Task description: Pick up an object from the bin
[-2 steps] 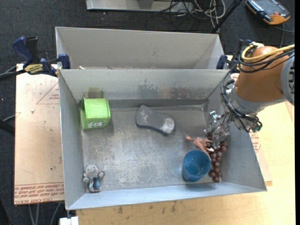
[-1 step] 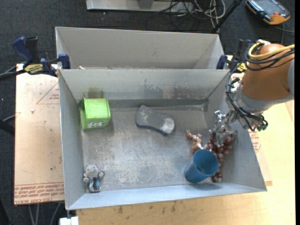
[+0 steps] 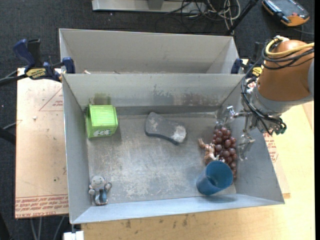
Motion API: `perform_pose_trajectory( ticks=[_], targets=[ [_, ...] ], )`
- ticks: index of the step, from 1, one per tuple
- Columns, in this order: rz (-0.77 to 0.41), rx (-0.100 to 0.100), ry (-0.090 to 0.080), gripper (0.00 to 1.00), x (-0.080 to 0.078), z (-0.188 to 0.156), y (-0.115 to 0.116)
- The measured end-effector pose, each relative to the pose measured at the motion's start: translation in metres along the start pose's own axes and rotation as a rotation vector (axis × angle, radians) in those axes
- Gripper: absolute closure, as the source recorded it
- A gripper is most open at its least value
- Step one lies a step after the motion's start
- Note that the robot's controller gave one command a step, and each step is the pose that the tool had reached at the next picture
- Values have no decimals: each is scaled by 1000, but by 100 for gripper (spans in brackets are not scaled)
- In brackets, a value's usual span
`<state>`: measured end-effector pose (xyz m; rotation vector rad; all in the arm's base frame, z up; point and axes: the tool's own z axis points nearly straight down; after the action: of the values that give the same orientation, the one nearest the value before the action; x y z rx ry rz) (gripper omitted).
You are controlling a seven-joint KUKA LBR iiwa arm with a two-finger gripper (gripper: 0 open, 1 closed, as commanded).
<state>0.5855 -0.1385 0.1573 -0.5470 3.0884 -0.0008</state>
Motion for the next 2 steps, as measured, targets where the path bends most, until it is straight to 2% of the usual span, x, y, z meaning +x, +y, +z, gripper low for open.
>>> perform_pose_trajectory(
  ticks=[1, 2],
  targets=[
    [1, -1, 1, 0, 0, 1, 0],
    [-594, -20, -17, 100, 6, 78, 4]
  ],
)
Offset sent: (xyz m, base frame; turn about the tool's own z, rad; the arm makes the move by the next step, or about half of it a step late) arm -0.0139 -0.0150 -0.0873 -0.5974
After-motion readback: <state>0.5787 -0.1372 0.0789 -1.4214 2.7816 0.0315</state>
